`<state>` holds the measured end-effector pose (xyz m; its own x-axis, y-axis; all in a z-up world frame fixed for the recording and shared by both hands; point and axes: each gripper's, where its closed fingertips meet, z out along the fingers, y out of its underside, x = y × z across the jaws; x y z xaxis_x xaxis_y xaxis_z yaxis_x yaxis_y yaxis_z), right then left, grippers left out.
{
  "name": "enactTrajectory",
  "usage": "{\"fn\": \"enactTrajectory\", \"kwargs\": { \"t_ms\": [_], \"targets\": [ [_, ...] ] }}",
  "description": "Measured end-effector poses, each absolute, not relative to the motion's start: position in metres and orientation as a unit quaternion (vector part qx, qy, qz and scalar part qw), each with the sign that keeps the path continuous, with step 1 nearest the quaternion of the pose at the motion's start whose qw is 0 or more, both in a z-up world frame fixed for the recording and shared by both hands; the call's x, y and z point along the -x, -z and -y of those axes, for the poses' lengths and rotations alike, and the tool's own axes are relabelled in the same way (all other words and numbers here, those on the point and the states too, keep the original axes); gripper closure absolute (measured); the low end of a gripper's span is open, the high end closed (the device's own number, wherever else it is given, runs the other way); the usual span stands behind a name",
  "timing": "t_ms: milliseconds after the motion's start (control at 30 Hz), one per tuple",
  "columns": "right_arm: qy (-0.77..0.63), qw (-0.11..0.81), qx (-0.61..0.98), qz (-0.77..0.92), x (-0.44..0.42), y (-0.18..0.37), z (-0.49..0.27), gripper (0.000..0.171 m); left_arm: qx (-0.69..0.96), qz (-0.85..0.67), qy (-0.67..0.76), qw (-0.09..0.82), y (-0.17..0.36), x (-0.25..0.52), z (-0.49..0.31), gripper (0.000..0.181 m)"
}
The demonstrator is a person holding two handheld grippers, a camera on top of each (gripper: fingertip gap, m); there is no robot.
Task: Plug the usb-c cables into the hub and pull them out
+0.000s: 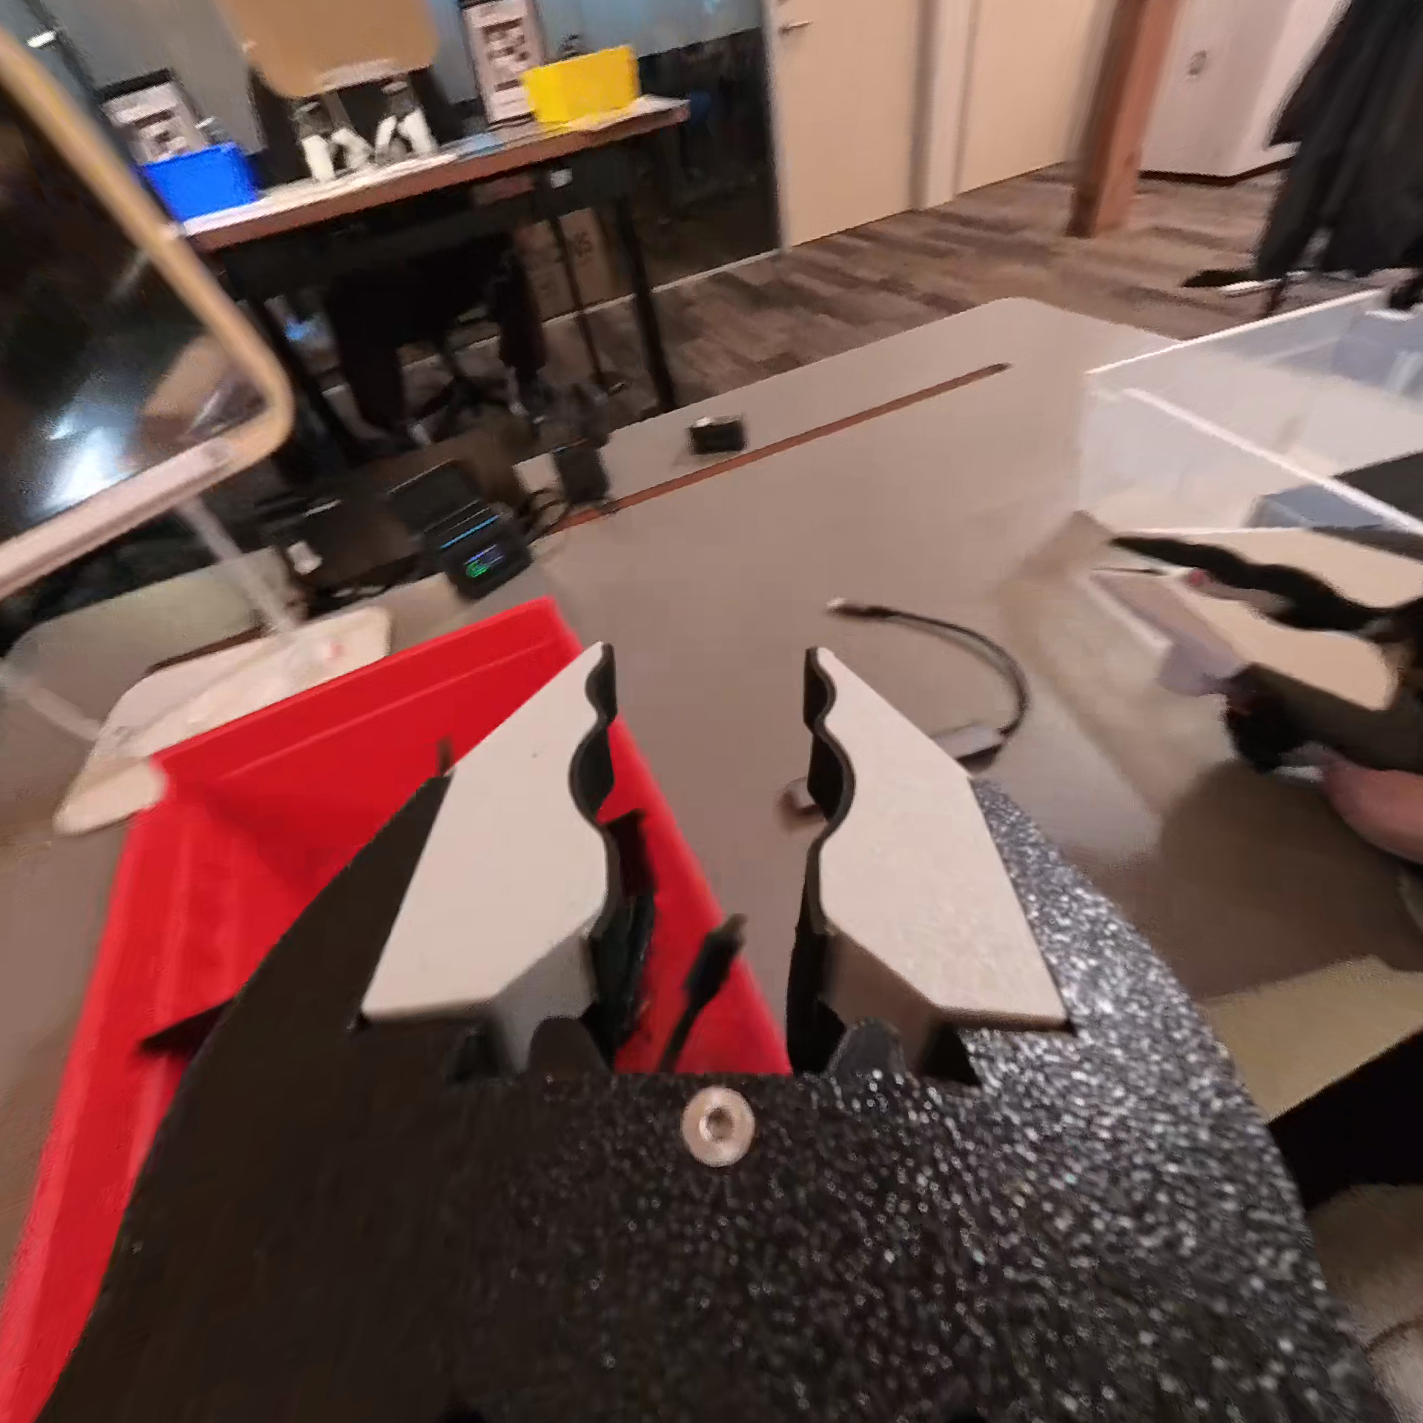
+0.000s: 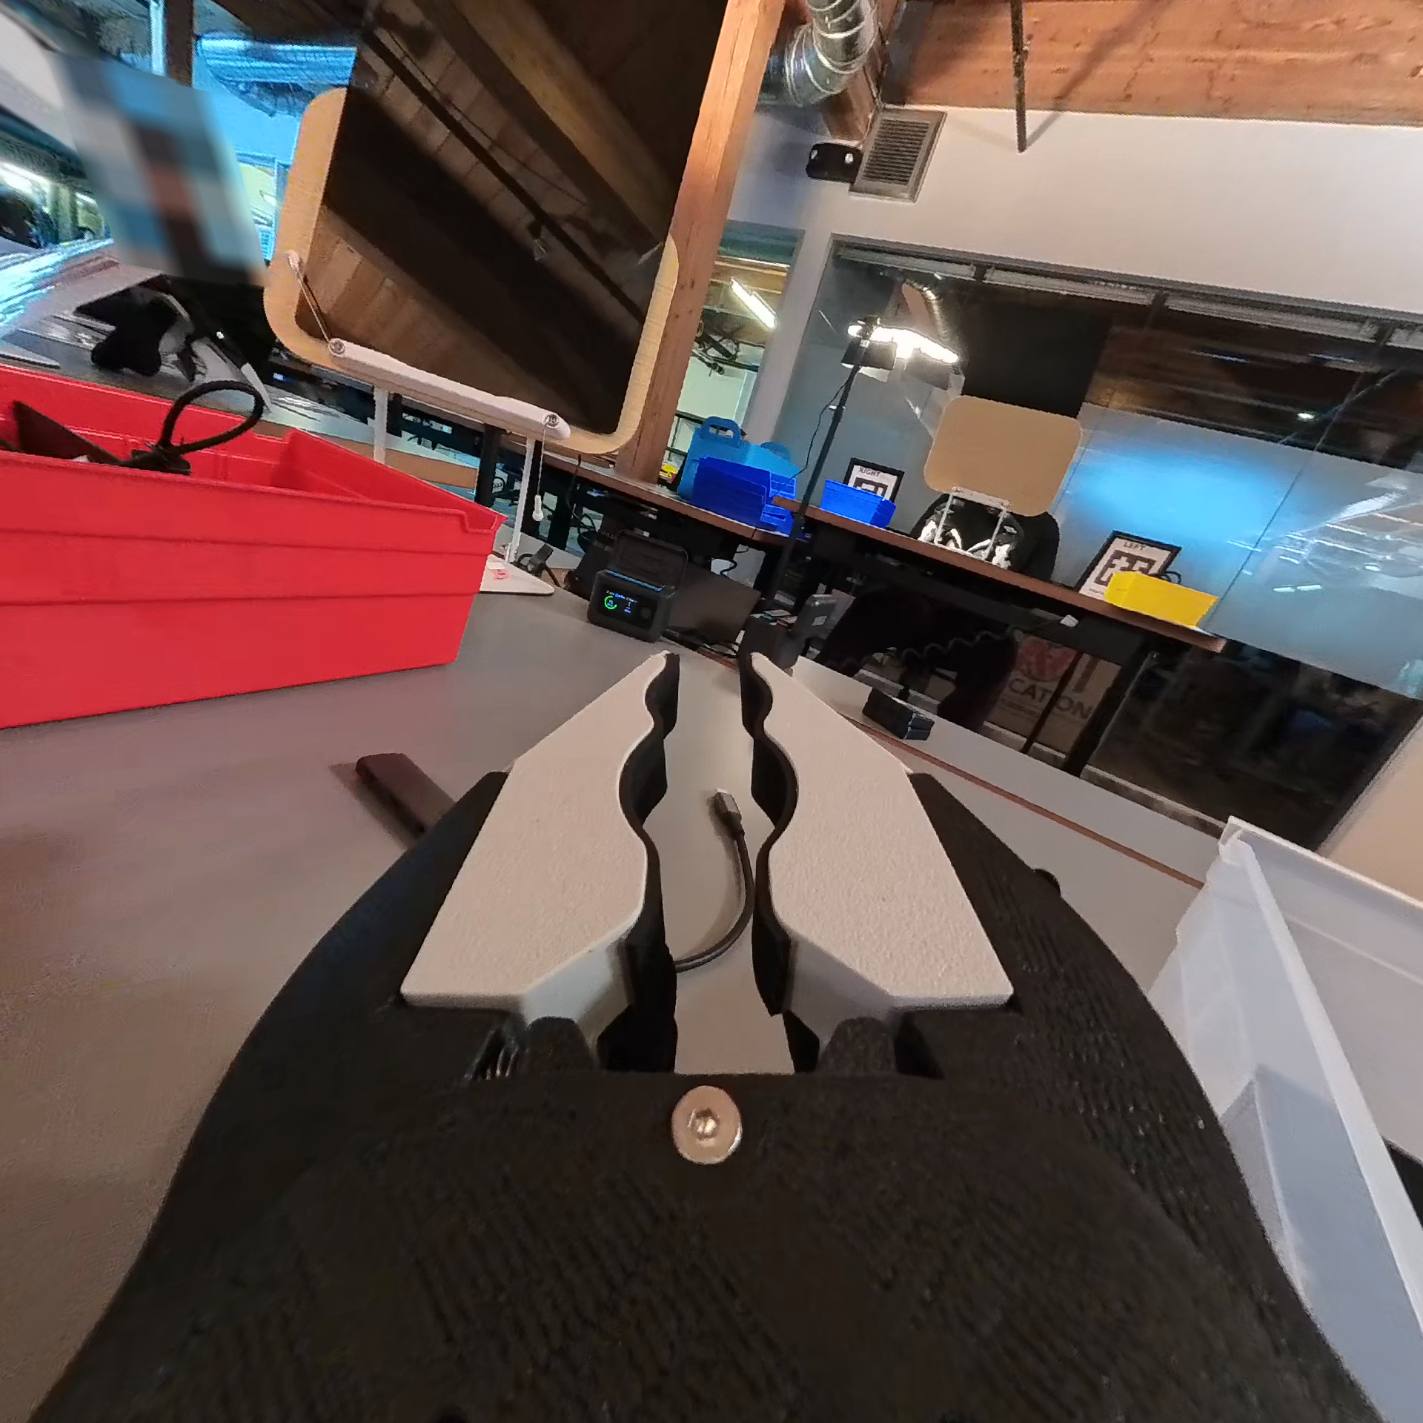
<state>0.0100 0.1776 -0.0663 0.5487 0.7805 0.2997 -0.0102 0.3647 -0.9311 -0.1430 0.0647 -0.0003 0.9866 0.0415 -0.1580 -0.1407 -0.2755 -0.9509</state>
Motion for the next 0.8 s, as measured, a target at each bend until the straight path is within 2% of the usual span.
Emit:
{"fn": "enactTrajectory", "kwargs": {
  "t_ms": [133,233,267,367,400,500,800],
  "targets": [
    [-0.269,0.727,0.492,0.395,-0.008,0.067,-0.176,0.157,0.809,0.086,-0.118,0.57,-0.001,0.225,-0.019,0.124],
    [-0.267,0.727,0.49,0.4,-0.007,0.068,-0.175,0.157,0.825,0.167,-0.077,0.534,0.013,0.261,0.01,0.106],
    [-0.268,0.726,0.49,0.402,-0.007,0.068,-0.174,0.157,0.832,0.178,-0.071,0.521,0.02,0.269,0.017,0.106],
    [-0.27,0.722,0.491,0.405,-0.005,0.07,-0.173,0.157,0.848,0.179,-0.064,0.495,0.04,0.283,0.023,0.123],
    [-0.271,0.721,0.492,0.406,-0.004,0.07,-0.173,0.157,0.858,0.165,-0.058,0.483,0.048,0.283,0.022,0.132],
    [-0.271,0.718,0.494,0.408,-0.003,0.071,-0.173,0.157,0.878,0.103,-0.054,0.464,0.068,0.277,0.01,0.14],
    [-0.269,0.717,0.485,0.424,0.001,0.073,-0.168,0.157,0.909,0.064,-0.051,0.409,0.114,0.273,-0.016,0.134]
  ]
}}
